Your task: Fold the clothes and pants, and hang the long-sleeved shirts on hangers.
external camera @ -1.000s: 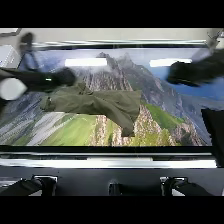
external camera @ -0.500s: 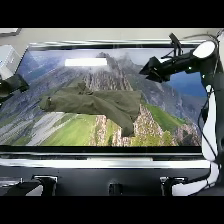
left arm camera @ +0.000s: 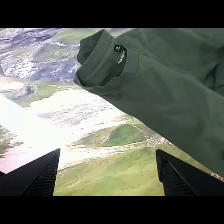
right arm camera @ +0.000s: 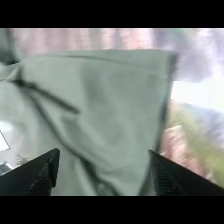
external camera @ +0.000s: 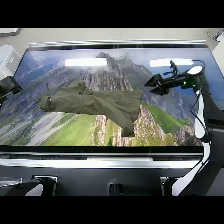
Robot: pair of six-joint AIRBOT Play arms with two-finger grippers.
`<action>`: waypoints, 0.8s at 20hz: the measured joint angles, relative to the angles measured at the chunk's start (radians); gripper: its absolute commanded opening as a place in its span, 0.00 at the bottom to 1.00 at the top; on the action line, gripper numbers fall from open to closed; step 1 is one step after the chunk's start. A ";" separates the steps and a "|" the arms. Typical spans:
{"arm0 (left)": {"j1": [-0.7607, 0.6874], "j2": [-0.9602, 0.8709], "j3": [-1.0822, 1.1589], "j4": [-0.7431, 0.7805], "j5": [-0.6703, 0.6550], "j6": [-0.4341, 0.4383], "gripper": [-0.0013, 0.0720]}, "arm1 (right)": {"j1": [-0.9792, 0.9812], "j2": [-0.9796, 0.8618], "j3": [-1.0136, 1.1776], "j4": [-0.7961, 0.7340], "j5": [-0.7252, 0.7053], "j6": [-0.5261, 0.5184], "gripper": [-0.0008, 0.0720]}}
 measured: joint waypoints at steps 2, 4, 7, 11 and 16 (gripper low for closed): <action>0.002 -0.003 0.000 -0.008 -0.001 0.003 0.99 | -0.003 -0.040 0.000 -0.001 -0.028 -0.010 0.87; 0.003 -0.006 0.000 -0.014 -0.002 0.003 0.99 | -0.004 -0.073 0.000 0.001 -0.052 -0.013 0.87; 0.004 -0.014 -0.002 -0.018 -0.003 -0.010 0.99 | 0.006 -0.109 0.000 0.002 -0.080 -0.016 0.86; 0.004 -0.025 -0.002 -0.021 -0.003 -0.018 0.99 | 0.051 -0.127 0.001 -0.003 -0.122 -0.007 0.84; 0.004 -0.039 -0.002 -0.027 -0.003 -0.023 0.99 | 0.098 -0.156 0.002 -0.029 -0.154 0.058 0.60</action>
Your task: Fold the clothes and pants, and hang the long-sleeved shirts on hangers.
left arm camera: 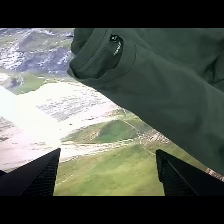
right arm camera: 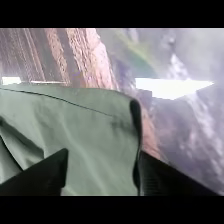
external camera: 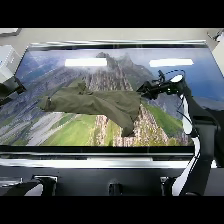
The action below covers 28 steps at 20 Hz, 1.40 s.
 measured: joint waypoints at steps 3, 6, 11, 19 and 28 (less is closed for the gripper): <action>0.000 -0.007 -0.001 -0.001 0.000 -0.001 0.99 | 0.029 -0.015 0.000 -0.037 0.008 0.029 0.09; 0.016 -0.010 -0.016 -0.003 -0.004 -0.001 0.99 | 0.042 -0.019 -0.001 -0.063 0.015 0.043 0.05; 0.181 -0.006 -0.162 -0.062 0.000 0.047 0.99 | 0.048 0.002 -0.002 -0.094 0.020 0.035 0.05; 0.587 -0.107 -0.555 -0.664 0.376 0.270 0.99 | 0.048 0.034 -0.003 -0.103 0.134 0.019 0.05; 0.622 -0.389 -0.612 -1.243 0.546 0.727 0.99 | 0.048 0.048 -0.002 -0.075 0.200 0.008 0.05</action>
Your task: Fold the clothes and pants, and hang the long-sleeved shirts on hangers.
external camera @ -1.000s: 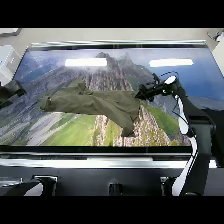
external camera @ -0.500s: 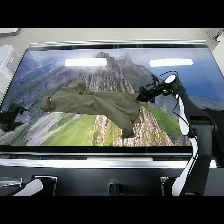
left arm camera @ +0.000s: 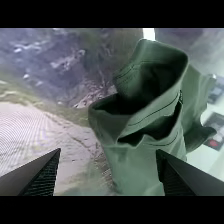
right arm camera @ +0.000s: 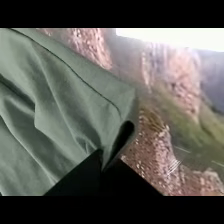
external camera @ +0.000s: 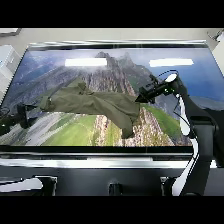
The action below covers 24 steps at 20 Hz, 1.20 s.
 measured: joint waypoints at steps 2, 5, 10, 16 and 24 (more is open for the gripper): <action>-0.019 -0.052 0.007 -0.079 0.000 0.063 0.99 | 0.000 0.000 0.000 0.000 0.006 0.000 0.05; -0.045 -0.105 0.012 -0.158 0.007 0.127 0.99 | 0.000 0.000 0.000 0.001 0.006 0.000 0.05; -0.069 -0.152 0.028 -0.188 0.047 0.185 0.20 | 0.000 0.011 0.000 0.003 0.007 0.000 0.05; -0.114 -0.164 0.123 -0.204 0.039 0.210 0.03 | 0.000 0.051 0.000 0.002 0.009 -0.006 0.05; -0.204 -0.128 0.570 -0.195 -0.199 0.169 0.03 | 0.000 0.365 0.000 -0.046 -0.103 -0.128 0.05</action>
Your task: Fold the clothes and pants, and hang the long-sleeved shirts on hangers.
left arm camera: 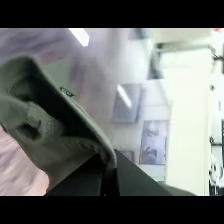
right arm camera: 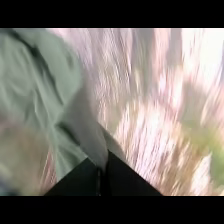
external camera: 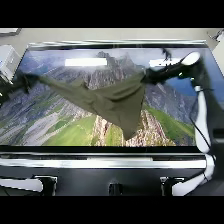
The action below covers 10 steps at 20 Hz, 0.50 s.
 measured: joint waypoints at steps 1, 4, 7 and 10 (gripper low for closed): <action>-0.009 0.015 0.080 0.018 -0.016 -0.022 0.03 | 0.000 0.069 0.000 -0.025 -0.055 -0.009 0.05; -0.037 0.079 0.346 0.158 -0.066 -0.145 0.03 | 0.000 0.268 0.000 -0.099 -0.209 -0.019 0.05; -0.060 0.189 0.546 0.351 -0.112 -0.284 0.03 | 0.000 0.463 0.000 -0.165 -0.274 -0.014 0.05; -0.069 0.376 0.607 0.533 -0.171 -0.381 0.03 | 0.000 0.653 0.001 -0.207 -0.246 0.014 0.05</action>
